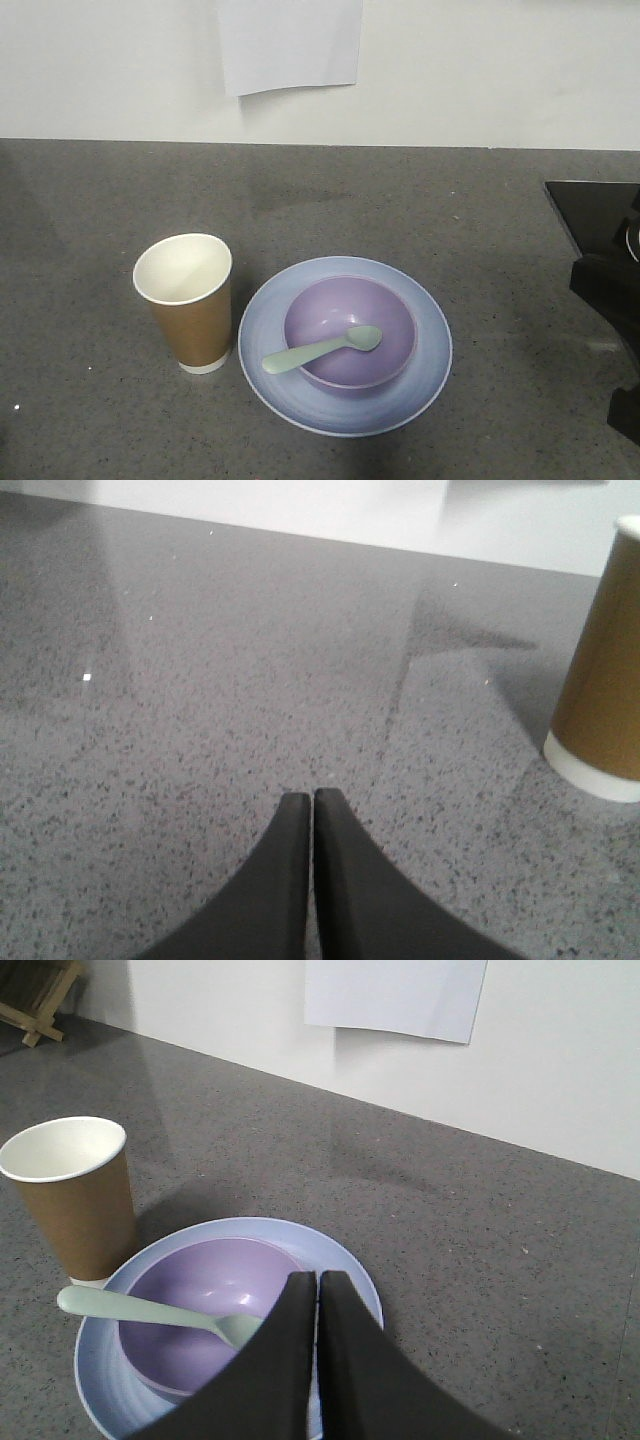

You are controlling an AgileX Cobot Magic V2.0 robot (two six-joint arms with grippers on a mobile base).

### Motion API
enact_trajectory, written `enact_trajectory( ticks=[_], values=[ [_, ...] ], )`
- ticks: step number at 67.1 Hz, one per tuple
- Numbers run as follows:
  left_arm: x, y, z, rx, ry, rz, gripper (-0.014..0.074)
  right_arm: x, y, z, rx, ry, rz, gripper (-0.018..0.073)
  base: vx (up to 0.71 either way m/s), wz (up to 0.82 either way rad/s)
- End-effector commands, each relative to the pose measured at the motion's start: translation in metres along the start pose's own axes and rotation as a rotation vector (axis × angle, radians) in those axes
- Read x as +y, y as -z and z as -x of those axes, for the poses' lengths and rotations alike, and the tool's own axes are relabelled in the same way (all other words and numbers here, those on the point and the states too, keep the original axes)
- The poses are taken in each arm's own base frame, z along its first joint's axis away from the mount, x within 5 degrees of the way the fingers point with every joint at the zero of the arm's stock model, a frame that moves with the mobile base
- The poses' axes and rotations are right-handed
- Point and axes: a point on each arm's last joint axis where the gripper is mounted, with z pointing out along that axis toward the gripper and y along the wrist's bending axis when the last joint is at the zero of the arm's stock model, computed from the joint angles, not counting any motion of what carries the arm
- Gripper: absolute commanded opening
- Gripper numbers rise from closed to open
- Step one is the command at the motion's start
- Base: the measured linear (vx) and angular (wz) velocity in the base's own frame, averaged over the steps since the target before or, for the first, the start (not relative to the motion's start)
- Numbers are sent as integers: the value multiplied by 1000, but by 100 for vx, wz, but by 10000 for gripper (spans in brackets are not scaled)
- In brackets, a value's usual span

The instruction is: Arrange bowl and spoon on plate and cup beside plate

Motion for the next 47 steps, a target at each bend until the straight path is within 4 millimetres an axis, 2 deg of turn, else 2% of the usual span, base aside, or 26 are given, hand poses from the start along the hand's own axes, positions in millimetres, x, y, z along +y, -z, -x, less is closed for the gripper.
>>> enact_trajectory(
  ticks=[1,9,41,47],
  values=[
    [0,1,5,-79,19,-4,-6,-2,4,13,-77,-6,-23,-4,0,0],
    [0,-1,0,-70,28,-6,-6,-2,4,13,-75,-6,-22,-4,0,0],
    [2,1,16,-256,-11,20,-6,-2,4,13,-74,-6,-21,-4,0,0],
    [2,2,20,-296,23,11,-6,-2,4,13,-74,-6,-21,-4,0,0]
  ],
)
